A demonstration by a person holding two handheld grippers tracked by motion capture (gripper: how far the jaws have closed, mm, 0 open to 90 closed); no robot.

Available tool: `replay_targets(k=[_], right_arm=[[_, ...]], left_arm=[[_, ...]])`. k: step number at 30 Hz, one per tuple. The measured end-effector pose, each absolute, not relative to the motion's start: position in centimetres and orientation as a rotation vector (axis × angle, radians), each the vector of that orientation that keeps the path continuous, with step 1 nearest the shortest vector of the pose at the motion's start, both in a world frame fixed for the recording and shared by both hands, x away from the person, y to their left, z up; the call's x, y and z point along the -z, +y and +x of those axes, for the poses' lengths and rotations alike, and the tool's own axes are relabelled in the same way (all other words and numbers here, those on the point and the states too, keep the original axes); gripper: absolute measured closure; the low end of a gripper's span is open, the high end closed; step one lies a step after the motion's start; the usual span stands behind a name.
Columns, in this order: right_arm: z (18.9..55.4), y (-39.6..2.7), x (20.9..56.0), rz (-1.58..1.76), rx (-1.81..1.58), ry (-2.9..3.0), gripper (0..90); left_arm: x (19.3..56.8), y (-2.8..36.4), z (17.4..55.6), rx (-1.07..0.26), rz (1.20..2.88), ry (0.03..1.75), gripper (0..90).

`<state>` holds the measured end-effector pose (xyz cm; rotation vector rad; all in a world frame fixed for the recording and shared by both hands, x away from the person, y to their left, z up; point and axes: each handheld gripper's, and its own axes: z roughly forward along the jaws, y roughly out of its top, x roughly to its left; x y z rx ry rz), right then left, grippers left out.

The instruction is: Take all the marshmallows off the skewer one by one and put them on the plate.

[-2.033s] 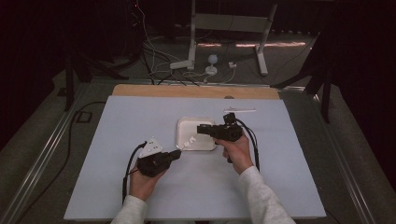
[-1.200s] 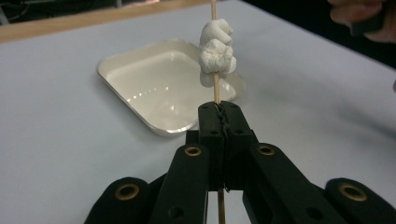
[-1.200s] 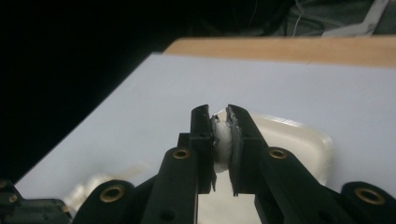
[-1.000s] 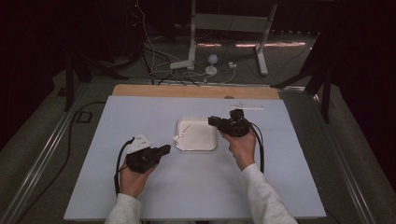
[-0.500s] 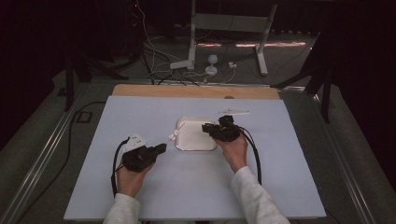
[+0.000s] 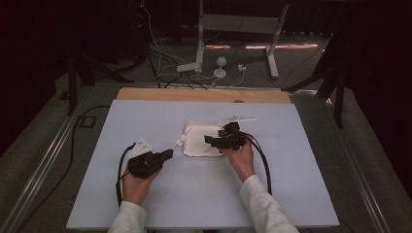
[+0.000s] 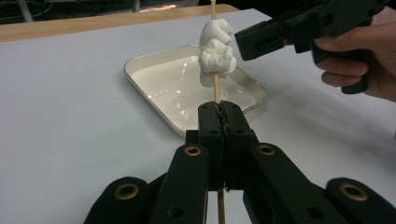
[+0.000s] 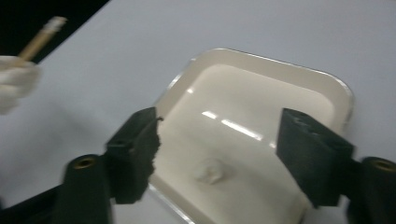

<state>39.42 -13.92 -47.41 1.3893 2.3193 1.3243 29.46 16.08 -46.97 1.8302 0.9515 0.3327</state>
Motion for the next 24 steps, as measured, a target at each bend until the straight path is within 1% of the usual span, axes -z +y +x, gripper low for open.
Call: replay_targets(k=[3,10,19,21,24], right_arm=[[39.0,-13.7,47.0,1.361,-1.359,2.336,21.3],[38.0,-13.3,45.8,1.318,-1.491,2.352,20.0],[37.0,-12.0,44.9,1.236,-1.586,2.353,25.9],[36.9,-11.7,44.8,1.232,-1.616,2.350,31.0],[36.9,-11.3,44.8,1.232,-1.651,2.346,34.1]], left_arm=[[47.0,16.0,29.4,-0.336,1.828,0.952,89.9],[47.0,15.8,29.4,-0.336,1.837,0.948,89.9],[47.0,15.3,29.4,-0.327,1.842,0.937,89.9],[47.0,15.2,29.3,-0.326,1.842,0.934,89.8],[47.0,15.1,29.3,-0.325,1.847,0.928,89.8]])
